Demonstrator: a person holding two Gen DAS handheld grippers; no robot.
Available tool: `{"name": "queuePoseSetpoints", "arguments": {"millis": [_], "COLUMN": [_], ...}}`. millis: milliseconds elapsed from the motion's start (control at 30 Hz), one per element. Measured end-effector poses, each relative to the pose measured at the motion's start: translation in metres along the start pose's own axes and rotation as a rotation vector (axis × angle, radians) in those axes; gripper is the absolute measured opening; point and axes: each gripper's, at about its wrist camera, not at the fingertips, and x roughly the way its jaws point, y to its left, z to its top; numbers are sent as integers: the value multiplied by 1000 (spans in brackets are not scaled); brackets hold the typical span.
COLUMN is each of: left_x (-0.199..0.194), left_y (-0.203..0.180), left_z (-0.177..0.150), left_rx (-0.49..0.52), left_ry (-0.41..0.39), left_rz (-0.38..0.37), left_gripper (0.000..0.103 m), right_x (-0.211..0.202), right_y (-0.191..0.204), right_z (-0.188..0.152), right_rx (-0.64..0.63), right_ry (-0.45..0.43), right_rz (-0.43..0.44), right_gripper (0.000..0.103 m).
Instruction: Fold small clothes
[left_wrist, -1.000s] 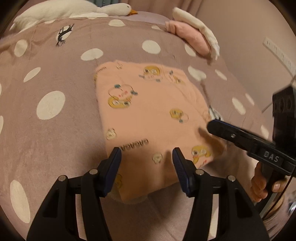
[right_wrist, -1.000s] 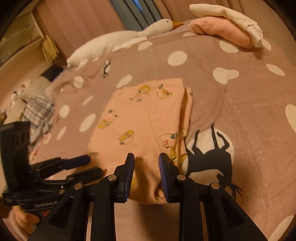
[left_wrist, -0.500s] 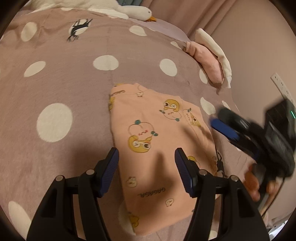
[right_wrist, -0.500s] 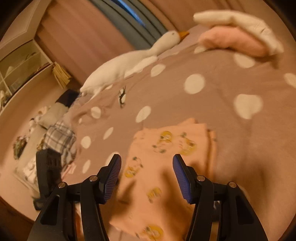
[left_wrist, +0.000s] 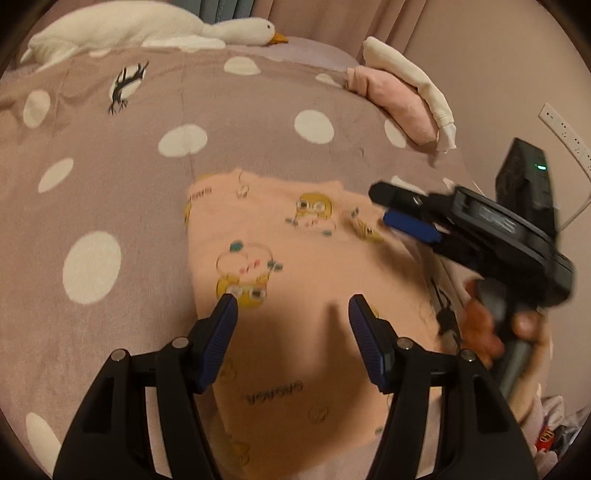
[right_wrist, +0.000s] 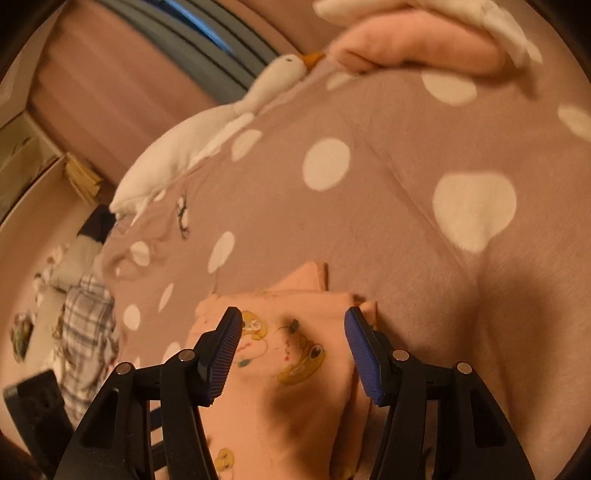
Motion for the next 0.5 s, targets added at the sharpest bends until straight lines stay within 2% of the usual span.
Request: {"name": "queuePoseSetpoints", "arguments": {"millis": [100, 167, 233, 267, 400, 500], "left_x": [8, 15, 25, 31, 45, 46], "left_y": [3, 8, 13, 15, 20, 21], "left_z": [8, 13, 17, 18, 23, 27], "left_rx": [-21, -44, -51, -50, -34, -39], "left_ry": [-13, -10, 9, 20, 43, 47], "left_rz": [26, 51, 90, 106, 104, 101], "left_gripper": [59, 53, 43, 42, 42, 42], "right_x": [-7, -13, -15, -13, 6, 21], "right_y": [17, 32, 43, 45, 39, 29], "right_z": [-2, -4, -6, -8, -12, -17], "right_rx": [-65, -149, -228, -250, -239, -211], "right_ry": [20, 12, 6, 15, 134, 203], "right_rz": [50, 33, -9, -20, 18, -19], "right_gripper": [59, 59, 59, 59, 59, 59]}}
